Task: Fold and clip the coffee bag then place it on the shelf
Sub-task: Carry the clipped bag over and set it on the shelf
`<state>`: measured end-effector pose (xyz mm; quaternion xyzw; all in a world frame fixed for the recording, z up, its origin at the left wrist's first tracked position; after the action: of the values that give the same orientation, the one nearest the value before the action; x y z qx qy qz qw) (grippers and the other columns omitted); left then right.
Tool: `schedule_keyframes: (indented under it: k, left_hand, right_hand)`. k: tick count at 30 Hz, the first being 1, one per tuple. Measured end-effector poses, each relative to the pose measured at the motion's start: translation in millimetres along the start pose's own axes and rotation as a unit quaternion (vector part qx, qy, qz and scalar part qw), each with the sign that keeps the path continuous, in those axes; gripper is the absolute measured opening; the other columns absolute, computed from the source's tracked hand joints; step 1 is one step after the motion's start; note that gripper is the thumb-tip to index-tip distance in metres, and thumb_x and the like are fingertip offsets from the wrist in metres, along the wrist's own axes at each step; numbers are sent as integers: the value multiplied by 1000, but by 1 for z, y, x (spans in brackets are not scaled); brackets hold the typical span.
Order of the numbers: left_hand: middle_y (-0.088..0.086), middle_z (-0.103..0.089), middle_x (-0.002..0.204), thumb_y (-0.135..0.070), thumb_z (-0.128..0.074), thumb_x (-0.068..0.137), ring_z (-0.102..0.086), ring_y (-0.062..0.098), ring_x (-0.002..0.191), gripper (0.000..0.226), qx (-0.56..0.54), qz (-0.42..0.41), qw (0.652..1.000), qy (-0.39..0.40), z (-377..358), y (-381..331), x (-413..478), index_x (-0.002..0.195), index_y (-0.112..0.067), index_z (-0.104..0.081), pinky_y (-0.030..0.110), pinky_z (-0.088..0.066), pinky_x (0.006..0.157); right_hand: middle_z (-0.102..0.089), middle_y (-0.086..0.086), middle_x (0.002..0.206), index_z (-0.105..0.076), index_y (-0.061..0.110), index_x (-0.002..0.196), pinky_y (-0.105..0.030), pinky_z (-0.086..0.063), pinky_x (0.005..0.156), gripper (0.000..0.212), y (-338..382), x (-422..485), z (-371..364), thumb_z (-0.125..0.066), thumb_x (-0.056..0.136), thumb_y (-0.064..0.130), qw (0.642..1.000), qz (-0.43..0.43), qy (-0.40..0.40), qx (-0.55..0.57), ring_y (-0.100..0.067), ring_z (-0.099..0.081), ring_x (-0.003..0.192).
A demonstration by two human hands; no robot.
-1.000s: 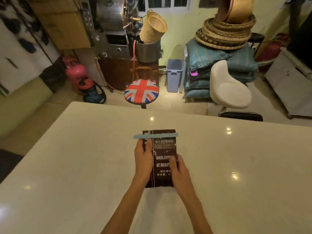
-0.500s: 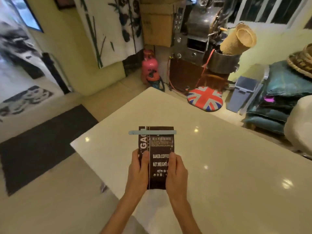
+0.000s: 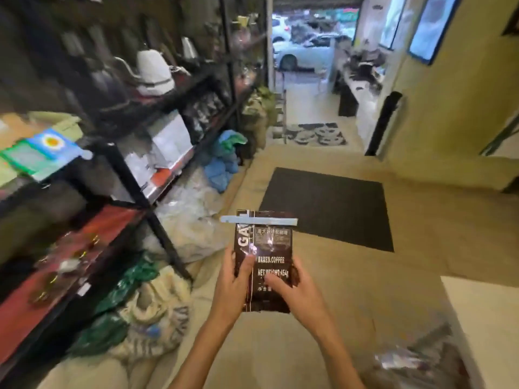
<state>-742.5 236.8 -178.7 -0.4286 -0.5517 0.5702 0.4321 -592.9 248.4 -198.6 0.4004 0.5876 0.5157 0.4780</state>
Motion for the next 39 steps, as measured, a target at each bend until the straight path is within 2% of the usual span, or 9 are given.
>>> schedule_keyframes:
  k: [9, 13, 16, 21, 30, 32, 34, 36, 39]
  left_hand:
    - [-3, -59, 131, -21, -68, 88, -64, 13, 115, 60, -43, 61, 959, -273, 211, 32, 4, 139, -35, -38, 40, -58, 90]
    - [-13, -70, 110, -6, -63, 91, -69, 9, 104, 53, -34, 36, 919, -392, 287, 26, 2, 130, -36, -45, 25, -58, 82]
    - [2, -67, 122, -4, -62, 91, -68, 15, 108, 54, -37, 57, 878, -473, 333, 33, -1, 138, -24, -44, 26, -57, 84]
    - [-9, -57, 129, -12, -62, 93, -59, 5, 114, 55, -17, 85, 831, -550, 387, 45, -10, 141, -23, -39, 17, -52, 91]
    - [5, -65, 120, -3, -67, 87, -63, 17, 108, 50, -39, 136, 806, -574, 488, 105, -26, 129, -20, -47, 9, -54, 70]
    - [-5, -64, 116, -10, -65, 90, -63, 8, 102, 50, -26, 151, 809, -568, 511, 126, -30, 133, -25, -44, 7, -52, 66]
    - [-16, -59, 108, -13, -64, 91, -59, 1, 95, 48, -7, 169, 806, -568, 525, 142, -32, 131, -29, -43, 7, -50, 64]
    - [-7, -56, 121, -19, -63, 92, -58, 8, 105, 52, 21, 194, 799, -569, 543, 165, -32, 138, -27, -41, 14, -52, 76]
    - [5, -43, 139, -25, -62, 92, -50, 19, 123, 59, 71, 245, 784, -565, 568, 201, -30, 145, -23, -35, 31, -48, 100]
  right_hand:
    - [-72, 1, 120, -57, 25, 132, -43, -58, 91, 46, 1, 104, -222, -72, 89, 17, 968, 35, 246, -39, -17, -70, 108]
    - [-71, -1, 121, -61, 27, 126, -47, -57, 94, 42, -7, 134, -326, -74, 87, 20, 928, 33, 366, -53, -16, -70, 108]
    - [-70, 2, 121, -57, 24, 132, -42, -58, 92, 49, -10, 148, -385, -75, 86, 26, 898, 23, 432, -85, -12, -69, 107]
    - [-73, 4, 114, -61, 23, 127, -29, -60, 81, 39, -13, 160, -463, -71, 89, 25, 841, 30, 522, -137, -11, -72, 101]
    - [-71, -1, 114, -59, 22, 126, -18, -57, 73, 35, -63, 149, -571, -66, 92, 16, 832, 34, 508, -223, -15, -69, 100]
    - [-69, -5, 125, -55, 20, 135, -26, -59, 83, 45, -86, 145, -597, -66, 92, 21, 836, 34, 489, -247, -18, -67, 107]
    - [-68, -5, 127, -51, 18, 140, -9, -55, 70, 49, -105, 146, -611, -65, 93, 22, 838, 35, 476, -264, -15, -65, 104]
    - [-66, -6, 128, -50, 16, 142, -2, -48, 59, 52, -128, 150, -629, -65, 92, 18, 839, 33, 472, -269, -13, -60, 101]
    - [-64, -8, 123, -53, 12, 139, -18, -50, 84, 55, -163, 160, -652, -72, 87, 13, 850, 29, 457, -260, -16, -58, 108]
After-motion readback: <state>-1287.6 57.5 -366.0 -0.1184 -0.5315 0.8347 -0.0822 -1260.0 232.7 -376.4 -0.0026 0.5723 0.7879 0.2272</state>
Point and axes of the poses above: each hand's wrist, its own x-axis towards the middle knuckle, its own z-axis out of the back of the hand, y = z × x, the point moved 6 cm from there along x, towards the middle knuckle
